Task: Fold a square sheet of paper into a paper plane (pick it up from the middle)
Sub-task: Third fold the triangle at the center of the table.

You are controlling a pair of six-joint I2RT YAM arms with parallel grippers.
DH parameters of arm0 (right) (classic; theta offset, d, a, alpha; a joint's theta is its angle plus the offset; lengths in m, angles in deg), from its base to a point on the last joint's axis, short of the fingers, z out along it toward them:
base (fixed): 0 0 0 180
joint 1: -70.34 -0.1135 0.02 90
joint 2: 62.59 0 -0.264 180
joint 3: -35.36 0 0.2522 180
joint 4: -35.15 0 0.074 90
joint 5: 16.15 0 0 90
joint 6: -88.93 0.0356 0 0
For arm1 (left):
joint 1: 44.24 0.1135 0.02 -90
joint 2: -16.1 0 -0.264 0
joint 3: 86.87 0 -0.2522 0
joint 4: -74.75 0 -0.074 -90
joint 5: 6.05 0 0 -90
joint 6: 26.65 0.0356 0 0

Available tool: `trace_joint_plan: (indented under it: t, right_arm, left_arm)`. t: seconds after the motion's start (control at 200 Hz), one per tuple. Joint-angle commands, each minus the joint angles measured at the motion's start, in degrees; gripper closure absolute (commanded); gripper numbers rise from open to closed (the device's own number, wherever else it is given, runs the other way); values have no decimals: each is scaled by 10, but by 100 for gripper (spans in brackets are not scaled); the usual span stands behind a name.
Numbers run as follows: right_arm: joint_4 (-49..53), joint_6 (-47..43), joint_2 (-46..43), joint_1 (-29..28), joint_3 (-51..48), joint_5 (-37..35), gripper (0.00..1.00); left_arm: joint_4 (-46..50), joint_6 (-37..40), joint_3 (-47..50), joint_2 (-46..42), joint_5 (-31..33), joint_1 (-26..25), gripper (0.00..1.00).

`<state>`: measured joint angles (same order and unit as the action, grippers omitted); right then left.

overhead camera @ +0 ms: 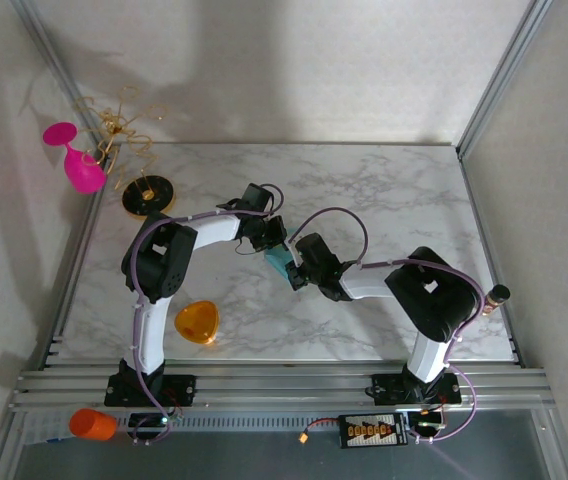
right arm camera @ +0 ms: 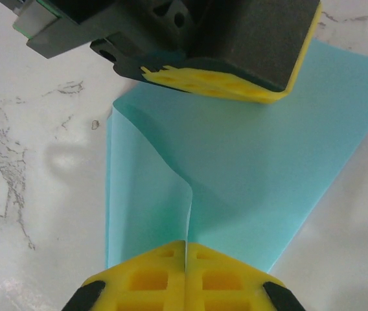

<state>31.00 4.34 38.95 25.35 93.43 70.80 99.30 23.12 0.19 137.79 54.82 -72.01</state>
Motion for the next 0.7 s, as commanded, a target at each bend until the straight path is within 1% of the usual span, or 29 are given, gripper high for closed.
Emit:
trace_joint_plan:
  t: [0.0,0.22,0.441,0.691]
  right_arm:
    - [14,7,7,3,15,-11,99]
    - [26,7,8,4,18,0,99]
    - [33,9,16,5,21,-4,99]
    - [39,8,25,5,27,0,99]
  left_arm:
    - [33,12,-7,21,12,-5,93]
    - [33,9,-11,19,10,-5,92]
    - [31,4,-18,11,-1,-4,92]
    - [7,-17,-7,-25,-23,8,86]
